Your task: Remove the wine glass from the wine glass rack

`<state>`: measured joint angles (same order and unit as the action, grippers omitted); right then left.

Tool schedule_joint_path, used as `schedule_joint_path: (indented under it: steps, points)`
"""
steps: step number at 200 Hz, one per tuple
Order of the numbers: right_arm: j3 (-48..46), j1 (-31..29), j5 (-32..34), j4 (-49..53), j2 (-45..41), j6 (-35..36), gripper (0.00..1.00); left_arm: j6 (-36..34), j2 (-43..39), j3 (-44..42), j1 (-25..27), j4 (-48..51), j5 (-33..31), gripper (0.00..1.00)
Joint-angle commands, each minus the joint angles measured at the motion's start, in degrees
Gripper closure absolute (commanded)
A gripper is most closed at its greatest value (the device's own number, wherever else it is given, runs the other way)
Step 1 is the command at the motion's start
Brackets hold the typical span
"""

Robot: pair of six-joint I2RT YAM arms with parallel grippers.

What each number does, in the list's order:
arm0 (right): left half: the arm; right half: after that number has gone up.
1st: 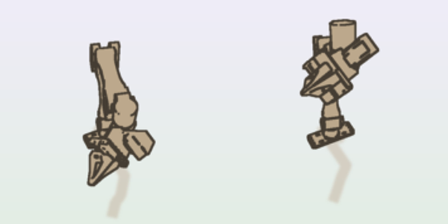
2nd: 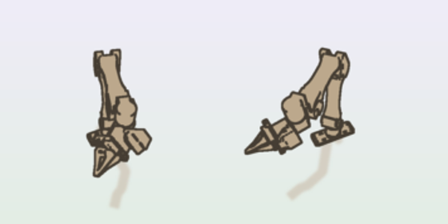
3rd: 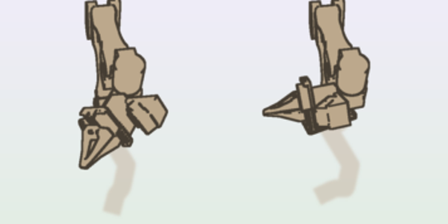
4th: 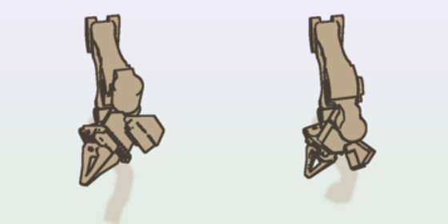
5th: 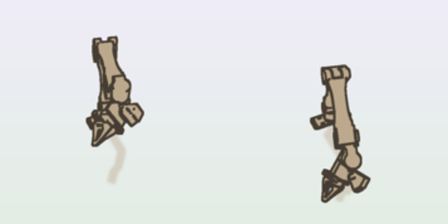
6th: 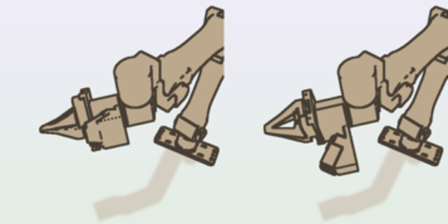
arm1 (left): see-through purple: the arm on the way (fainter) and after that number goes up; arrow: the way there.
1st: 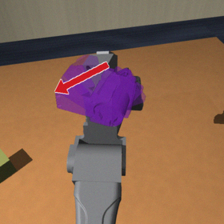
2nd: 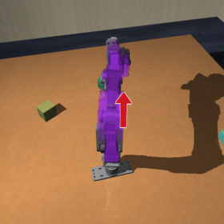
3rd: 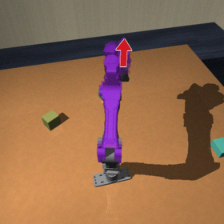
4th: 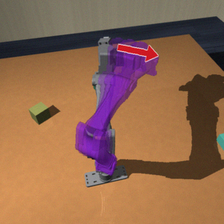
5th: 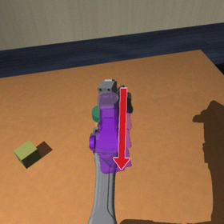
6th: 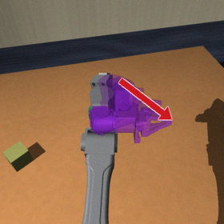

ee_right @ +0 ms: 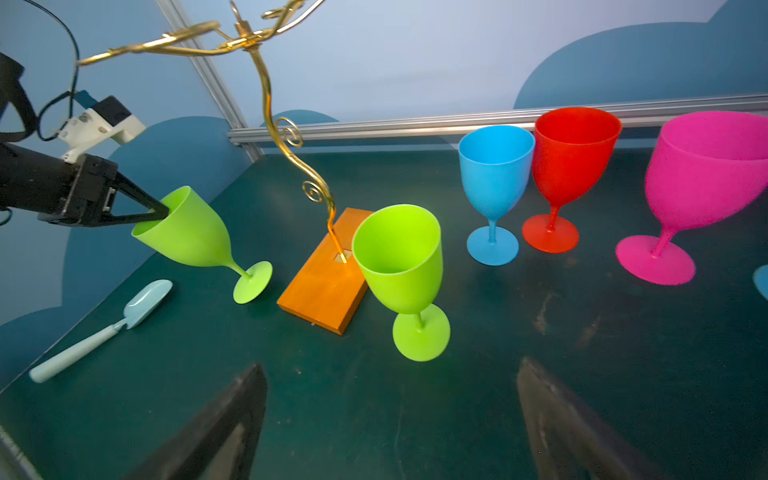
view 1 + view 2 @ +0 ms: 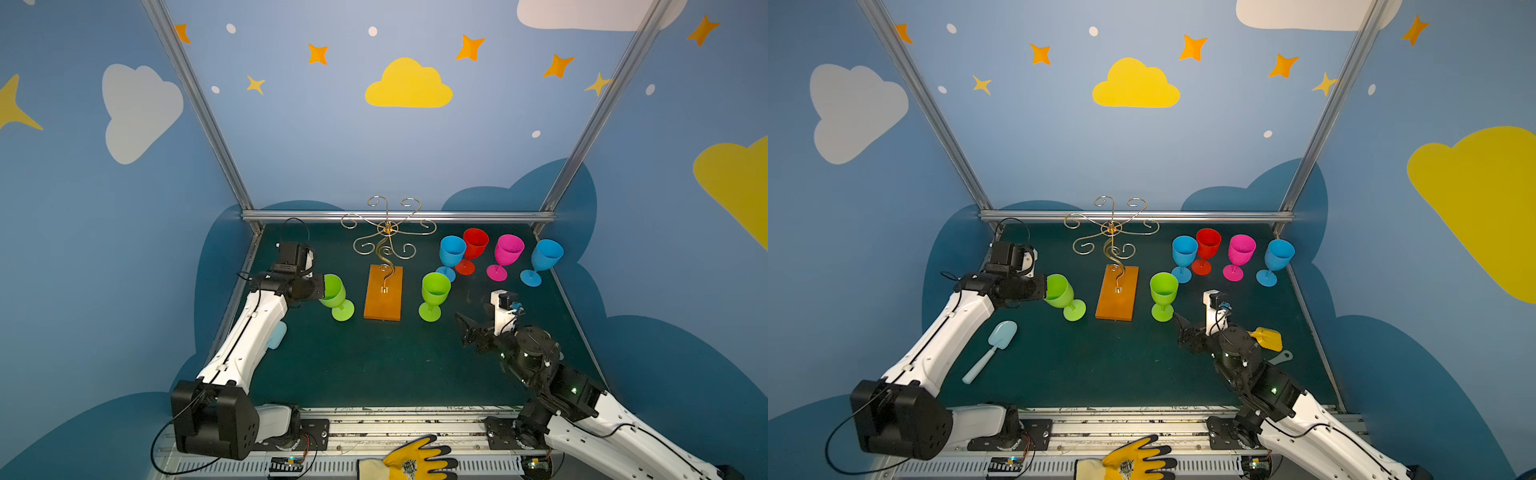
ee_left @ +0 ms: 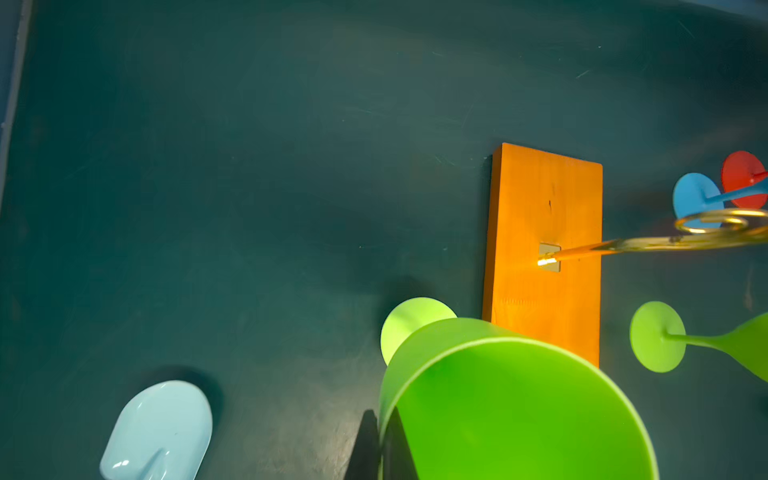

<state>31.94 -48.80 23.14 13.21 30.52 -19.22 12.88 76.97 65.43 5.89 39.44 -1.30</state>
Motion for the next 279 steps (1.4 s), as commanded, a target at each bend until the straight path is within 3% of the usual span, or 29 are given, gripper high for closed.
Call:
schedule_joint_path:
  steps: [1, 17, 30, 64, 90, 115, 134, 145, 156, 170, 186, 204, 221, 250, 279]
  points:
    - [3.6, 2.8, -0.5, 2.9, 0.0, 0.1, 0.06, 1.8, 1.2, 1.3, -0.2, -4.0, 1.2, 0.88]
    - [5.6, 5.8, -2.9, 4.2, 1.1, 0.9, 0.06, 2.6, 1.8, 1.0, -0.3, -5.7, 1.5, 0.73]
    - [7.1, 8.5, -5.3, 5.4, 2.6, 1.2, 0.05, 2.8, 1.6, 1.0, -0.3, -6.7, 1.6, 0.68]
    - [9.7, 15.7, -9.7, 5.9, 6.1, 2.4, 0.05, 3.1, -2.1, -0.7, -0.4, -9.5, 0.2, 0.23]
    - [11.1, 22.8, -11.4, 5.3, 7.8, 3.5, 0.05, 3.4, -9.1, -5.3, -0.7, -14.2, -1.7, 0.01]
    - [11.3, 30.9, -13.0, 5.2, 11.0, 3.1, 0.05, 3.2, -18.3, -13.4, -0.9, -23.7, -4.4, 0.01]
    - [10.6, 35.9, -12.2, 3.9, 15.2, 3.1, 0.05, 2.3, -27.1, -23.8, -0.9, -36.1, -8.7, 0.01]
    - [9.4, 37.0, -10.1, 1.2, 17.9, 2.9, 0.05, 0.7, -31.3, -30.2, -1.0, -44.2, -9.9, 0.01]
    - [7.0, 37.0, -9.7, -5.1, 20.6, 7.4, 0.05, -1.5, -33.5, -36.0, -1.0, -52.4, -11.1, 0.01]
    - [3.3, 37.0, -8.9, -12.7, 23.8, 11.1, 0.05, -5.0, -34.7, -40.4, -0.9, -56.0, -13.1, 0.01]
    - [0.9, 36.9, -4.7, -18.4, 26.6, 13.2, 0.05, -7.2, -34.4, -44.4, -0.9, -58.4, -17.4, 0.01]
    - [-0.2, 37.1, -1.2, -20.9, 29.8, 14.3, 0.05, -9.1, -31.8, -51.7, -1.2, -68.6, -18.4, 0.01]
    - [0.3, 37.6, 1.9, -19.0, 32.9, 9.8, 0.05, -10.7, -28.3, -54.0, -2.9, -72.0, -17.0, 0.0]
    - [-5.8, 38.5, -0.6, -32.3, 37.1, 12.3, 0.05, -6.7, -23.3, -56.9, -8.7, -77.7, -10.6, 0.0]
    - [-9.4, 42.7, -5.9, -41.7, 40.8, 11.8, 0.05, -6.4, -14.8, -58.1, -10.1, -86.1, -9.8, 0.01]
